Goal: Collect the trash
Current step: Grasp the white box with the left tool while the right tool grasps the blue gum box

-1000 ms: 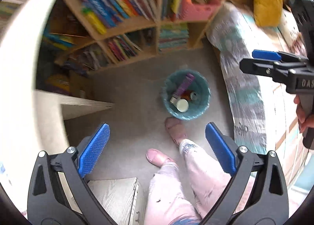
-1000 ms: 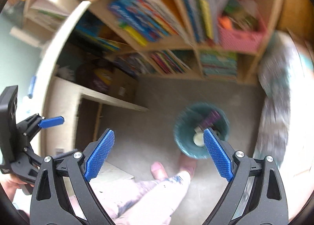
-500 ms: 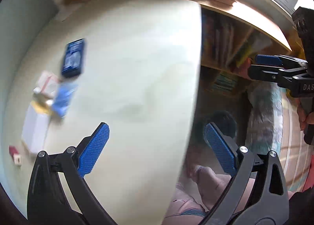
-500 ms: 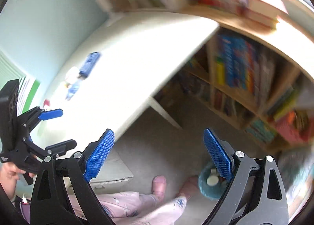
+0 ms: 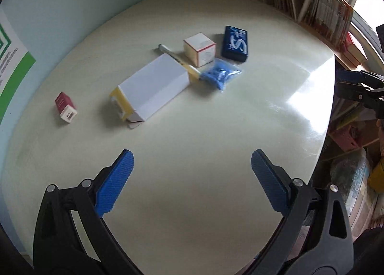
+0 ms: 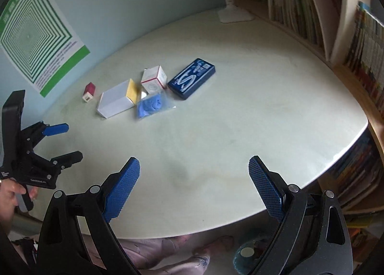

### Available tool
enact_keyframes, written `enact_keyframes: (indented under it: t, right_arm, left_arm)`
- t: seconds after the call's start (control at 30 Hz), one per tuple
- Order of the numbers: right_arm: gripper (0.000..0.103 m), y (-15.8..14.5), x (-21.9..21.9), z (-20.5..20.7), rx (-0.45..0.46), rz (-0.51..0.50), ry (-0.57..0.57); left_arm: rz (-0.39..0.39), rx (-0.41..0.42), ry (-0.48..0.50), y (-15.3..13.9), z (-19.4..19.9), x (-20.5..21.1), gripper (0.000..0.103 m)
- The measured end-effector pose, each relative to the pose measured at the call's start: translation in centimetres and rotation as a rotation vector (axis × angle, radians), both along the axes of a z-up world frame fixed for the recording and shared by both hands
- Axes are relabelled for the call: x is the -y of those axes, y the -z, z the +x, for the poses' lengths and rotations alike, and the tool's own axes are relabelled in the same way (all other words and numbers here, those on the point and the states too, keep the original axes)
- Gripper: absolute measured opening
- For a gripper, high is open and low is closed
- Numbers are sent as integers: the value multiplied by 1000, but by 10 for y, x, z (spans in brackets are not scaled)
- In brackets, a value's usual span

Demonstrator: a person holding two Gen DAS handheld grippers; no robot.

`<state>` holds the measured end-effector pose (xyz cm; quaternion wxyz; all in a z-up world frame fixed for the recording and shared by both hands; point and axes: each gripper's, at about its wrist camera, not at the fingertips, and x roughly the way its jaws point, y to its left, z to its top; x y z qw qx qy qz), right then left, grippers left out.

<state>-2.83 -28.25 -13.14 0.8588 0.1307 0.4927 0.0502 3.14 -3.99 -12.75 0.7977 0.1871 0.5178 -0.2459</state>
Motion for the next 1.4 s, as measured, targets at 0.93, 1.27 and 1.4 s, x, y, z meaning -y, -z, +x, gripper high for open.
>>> enact_keyframes:
  t: [0.93,1.27,1.4]
  right_arm:
    - [91,-6,-46,84,-64,-100,-105]
    - [91,15,-34,102,-104,-86,-123]
    - [91,32,-21,122,-140,-44,-150]
  left_arm:
    - [-13,30,-69,-3,68,-49,96]
    - [-3,-1,-74,17,82,-34,96]
    - [23,-17,-118,27,91,-24,96]
